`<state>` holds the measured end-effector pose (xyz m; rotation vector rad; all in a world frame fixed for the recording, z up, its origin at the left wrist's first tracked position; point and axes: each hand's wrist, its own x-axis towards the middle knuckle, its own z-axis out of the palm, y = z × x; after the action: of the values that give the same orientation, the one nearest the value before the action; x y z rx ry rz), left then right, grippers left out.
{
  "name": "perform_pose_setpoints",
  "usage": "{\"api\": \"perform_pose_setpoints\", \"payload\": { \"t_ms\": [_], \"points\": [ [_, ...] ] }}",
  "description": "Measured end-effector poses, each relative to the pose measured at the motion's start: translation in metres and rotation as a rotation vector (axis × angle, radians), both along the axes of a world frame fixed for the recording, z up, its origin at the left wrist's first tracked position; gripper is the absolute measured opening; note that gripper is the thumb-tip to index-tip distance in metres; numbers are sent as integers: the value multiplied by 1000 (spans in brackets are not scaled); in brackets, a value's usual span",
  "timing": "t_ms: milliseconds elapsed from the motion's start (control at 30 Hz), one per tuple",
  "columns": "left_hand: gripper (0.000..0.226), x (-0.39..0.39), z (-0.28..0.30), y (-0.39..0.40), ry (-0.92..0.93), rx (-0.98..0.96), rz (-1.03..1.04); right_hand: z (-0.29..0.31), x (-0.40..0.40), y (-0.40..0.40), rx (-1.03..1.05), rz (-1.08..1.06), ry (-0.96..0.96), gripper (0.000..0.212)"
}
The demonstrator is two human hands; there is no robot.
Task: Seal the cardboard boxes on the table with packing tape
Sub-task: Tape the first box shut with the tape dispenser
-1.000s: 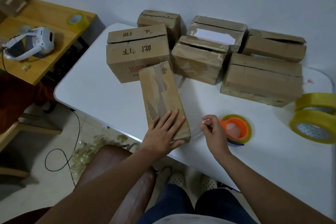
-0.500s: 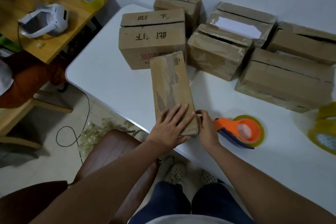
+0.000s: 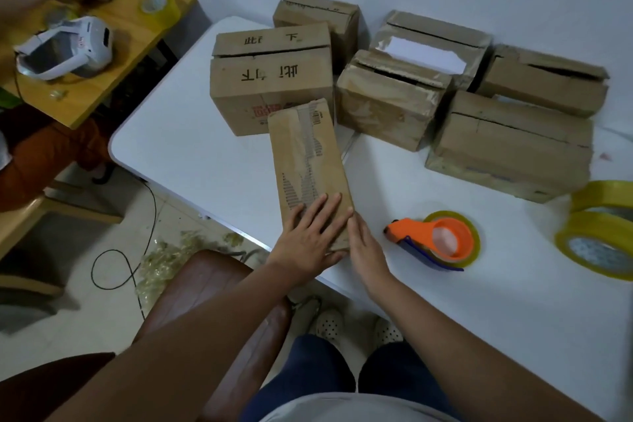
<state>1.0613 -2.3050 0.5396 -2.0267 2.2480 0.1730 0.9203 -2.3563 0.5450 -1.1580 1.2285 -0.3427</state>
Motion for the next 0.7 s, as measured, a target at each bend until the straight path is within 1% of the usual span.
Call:
{"api": "perform_pose_setpoints", "payload": {
  "t_ms": [100,167,233,300,367,400,467,500,533,600,633,700],
  "points": [
    [76,0,1,-1,6,-8,-4,2,-4,-12,-9,94,24,54],
    [76,-2,2,-1,13,-4,-9,3,-6,-14,23,58,26,59],
    [76,-3,4,0,22,2,-11,2,-1,-11,11,28,16,55],
    [79,-2,9,-1,88,25,4,1,4,-8,-12,11,8,51],
    [85,3,18,-6,273,58,80,0,5,-7,-39,-2,-6,48],
    [84,6,25,-9,411,82,135,0,4,-7,-55,3,-11,47],
    [71,14,42,-13,760,106,283,0,1,-8,-85,48,6,48],
    [63,18,48,-10,924,61,385,0,0,-9,-109,82,33,49],
    [54,22,53,-5,1047,-29,506,0,-1,-10,-155,118,71,51],
    [37,28,56,12,1204,-227,776,5,-1,-10,-322,182,179,54],
    [30,32,54,23,1271,-281,908,10,-1,-10,-438,209,225,55],
    [22,37,46,44,1383,-261,1174,20,1,-7,-670,322,243,58]
  ]
}}
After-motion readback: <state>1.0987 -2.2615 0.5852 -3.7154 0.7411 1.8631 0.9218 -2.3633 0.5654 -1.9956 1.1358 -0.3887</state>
